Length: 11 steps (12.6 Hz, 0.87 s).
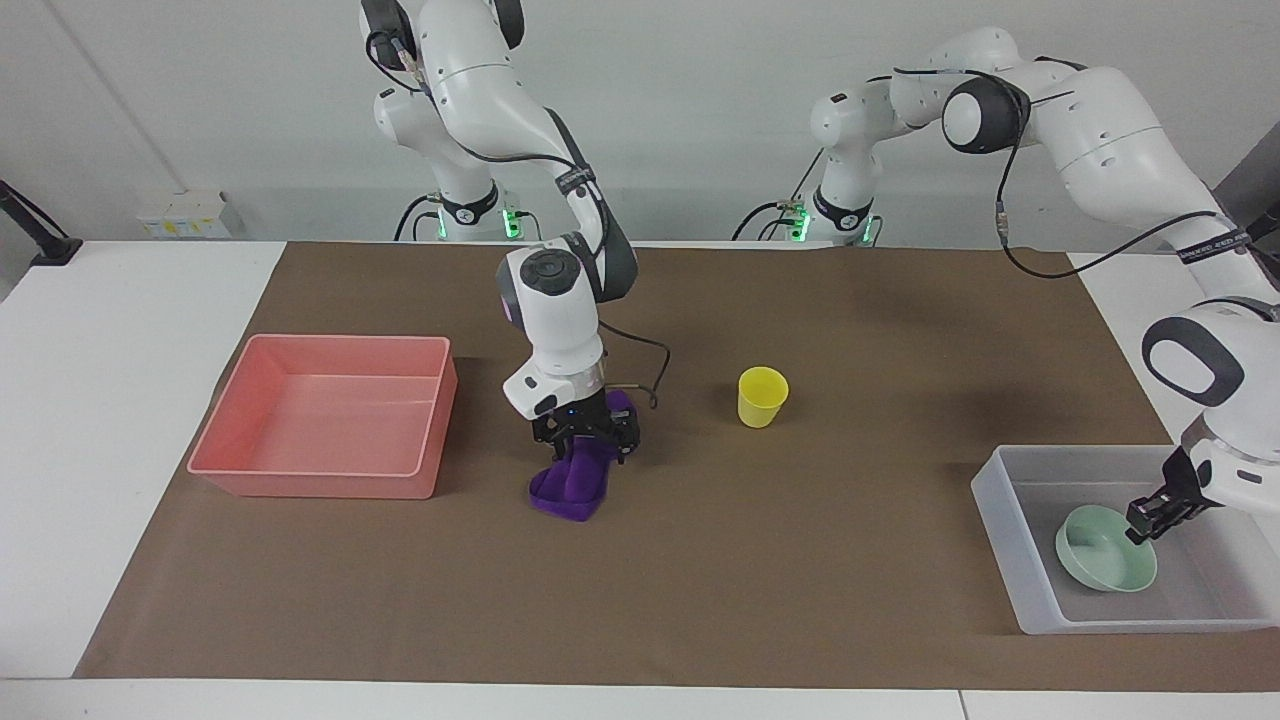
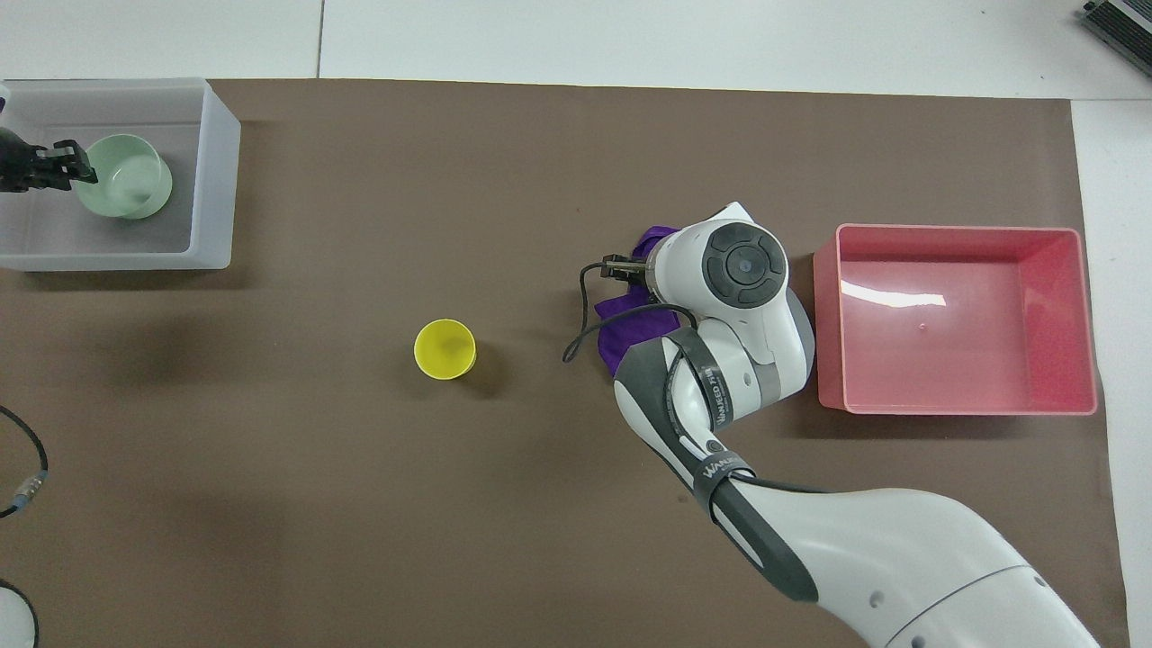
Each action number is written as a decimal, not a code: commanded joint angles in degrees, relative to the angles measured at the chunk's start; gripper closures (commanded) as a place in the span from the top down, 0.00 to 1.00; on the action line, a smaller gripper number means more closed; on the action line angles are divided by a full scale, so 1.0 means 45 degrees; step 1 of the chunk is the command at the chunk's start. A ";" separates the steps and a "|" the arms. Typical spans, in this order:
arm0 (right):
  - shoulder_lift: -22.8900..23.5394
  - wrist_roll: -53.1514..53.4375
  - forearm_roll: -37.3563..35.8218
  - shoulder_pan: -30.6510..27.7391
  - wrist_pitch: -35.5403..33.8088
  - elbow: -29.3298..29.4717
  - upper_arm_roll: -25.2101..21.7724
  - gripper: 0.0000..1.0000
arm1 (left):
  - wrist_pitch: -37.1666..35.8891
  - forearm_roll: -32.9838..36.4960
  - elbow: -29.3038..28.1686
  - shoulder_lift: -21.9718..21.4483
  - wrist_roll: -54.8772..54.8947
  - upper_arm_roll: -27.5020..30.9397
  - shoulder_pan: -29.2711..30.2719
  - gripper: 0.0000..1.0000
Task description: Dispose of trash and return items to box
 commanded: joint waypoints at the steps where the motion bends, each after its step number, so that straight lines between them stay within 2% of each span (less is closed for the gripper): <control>1: -0.0277 0.0296 0.0020 0.0032 0.0272 -0.0677 -0.0022 0.26 | -0.0355 0.0040 -0.0138 -0.0627 0.0131 0.0015 -0.0191 0.48; 2: -0.0316 0.0316 0.0020 0.0032 0.0234 -0.0718 -0.0003 0.00 | -0.0355 0.0099 -0.0293 -0.0977 0.0402 0.0034 -0.0501 0.78; 3: -0.0317 0.0335 0.0020 0.0032 0.0195 -0.0738 -0.0022 0.00 | -0.0375 0.0796 -0.0566 -0.1387 0.0965 0.0034 -0.0698 0.86; 4: -0.0317 0.0413 0.0020 0.0032 0.0155 -0.0719 -0.0022 0.00 | -0.0355 0.1170 -0.0858 -0.1778 0.1571 -0.0024 -0.0874 0.88; 6: -0.0317 0.0472 0.0020 0.0032 0.0097 -0.0699 -0.0022 0.00 | -0.0335 0.1174 -0.1619 -0.2753 0.1635 -0.0024 -0.1518 1.00; 9: -0.0607 0.0472 0.0040 -0.0006 -0.0487 -0.0388 -0.0022 0.00 | -0.0122 0.1174 -0.4017 -0.4744 0.1519 -0.0044 -0.2337 1.00; 11: -0.1095 0.0452 0.0040 -0.0085 -0.1072 -0.0328 -0.0022 0.00 | -0.0276 0.1174 -0.4979 -0.5606 0.1460 -0.0063 -0.2943 1.00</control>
